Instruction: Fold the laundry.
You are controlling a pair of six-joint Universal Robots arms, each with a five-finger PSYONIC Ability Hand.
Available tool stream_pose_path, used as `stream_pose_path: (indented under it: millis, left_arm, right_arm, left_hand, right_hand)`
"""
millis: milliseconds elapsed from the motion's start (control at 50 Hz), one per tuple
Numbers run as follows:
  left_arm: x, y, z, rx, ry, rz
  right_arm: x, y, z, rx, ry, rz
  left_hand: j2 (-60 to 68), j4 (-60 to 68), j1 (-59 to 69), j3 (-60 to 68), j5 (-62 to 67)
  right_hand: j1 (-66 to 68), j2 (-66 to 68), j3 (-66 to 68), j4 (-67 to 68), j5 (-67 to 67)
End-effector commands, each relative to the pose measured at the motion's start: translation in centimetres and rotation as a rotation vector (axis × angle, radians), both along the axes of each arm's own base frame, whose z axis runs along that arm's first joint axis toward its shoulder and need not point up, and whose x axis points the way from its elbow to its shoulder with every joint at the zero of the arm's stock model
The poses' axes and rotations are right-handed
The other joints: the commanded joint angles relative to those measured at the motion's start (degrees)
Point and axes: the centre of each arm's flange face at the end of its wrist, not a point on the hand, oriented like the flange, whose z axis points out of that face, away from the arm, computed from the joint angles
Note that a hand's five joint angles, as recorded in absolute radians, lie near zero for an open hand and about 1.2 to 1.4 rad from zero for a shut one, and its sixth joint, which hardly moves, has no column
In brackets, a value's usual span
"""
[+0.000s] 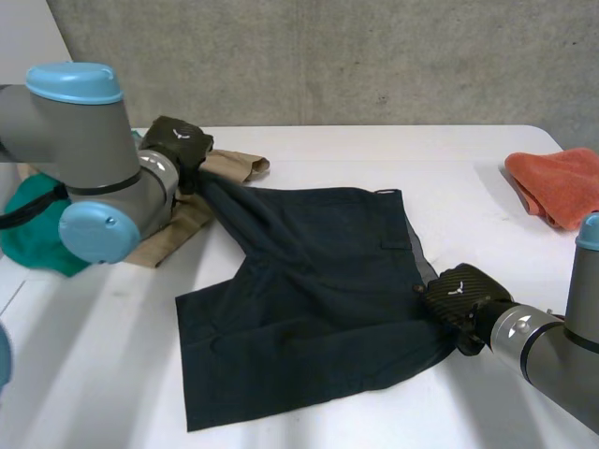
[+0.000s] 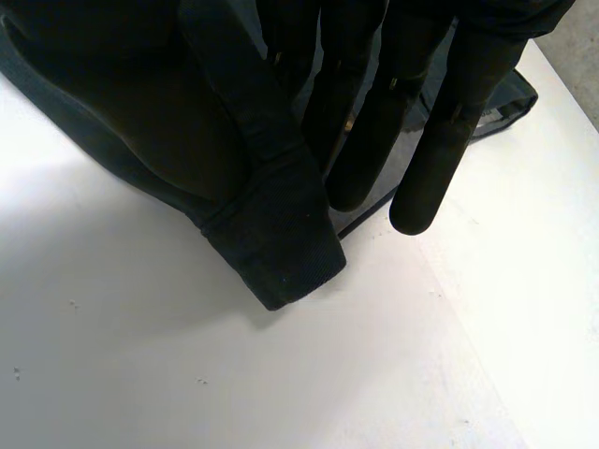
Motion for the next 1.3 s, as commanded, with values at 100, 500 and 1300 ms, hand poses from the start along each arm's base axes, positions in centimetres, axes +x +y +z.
stream_pose_path:
  millis: [100, 500, 1300]
  left_arm:
    - [2.1, 2.2, -4.4, 0.158, -0.198, 0.009]
    - [2.7, 0.9, -3.4, 0.179, -0.109, 0.038]
    - [1.5, 0.6, -9.1, 0.272, -0.121, -0.081]
  right_arm:
    - [0.1, 0.3, -0.1, 0.006, 0.003, 0.006]
    - [0.1, 0.6, 0.0, 0.003, 0.002, 0.012]
    - [-0.1, 0.5, 0.0, 0.002, 0.003, 0.004]
  left_hand:
    - [-14.5, -14.8, -12.6, -13.9, -12.1]
    - [-19.9, -20.1, -17.9, -19.3, -17.5]
    - [11.6, 11.4, 13.6, 12.2, 14.0]
  right_hand:
    - [15.7, 13.0, 11.6, 11.3, 11.9]
    - [15.7, 13.0, 11.6, 11.3, 11.9]
    - [15.7, 13.0, 11.6, 11.3, 11.9]
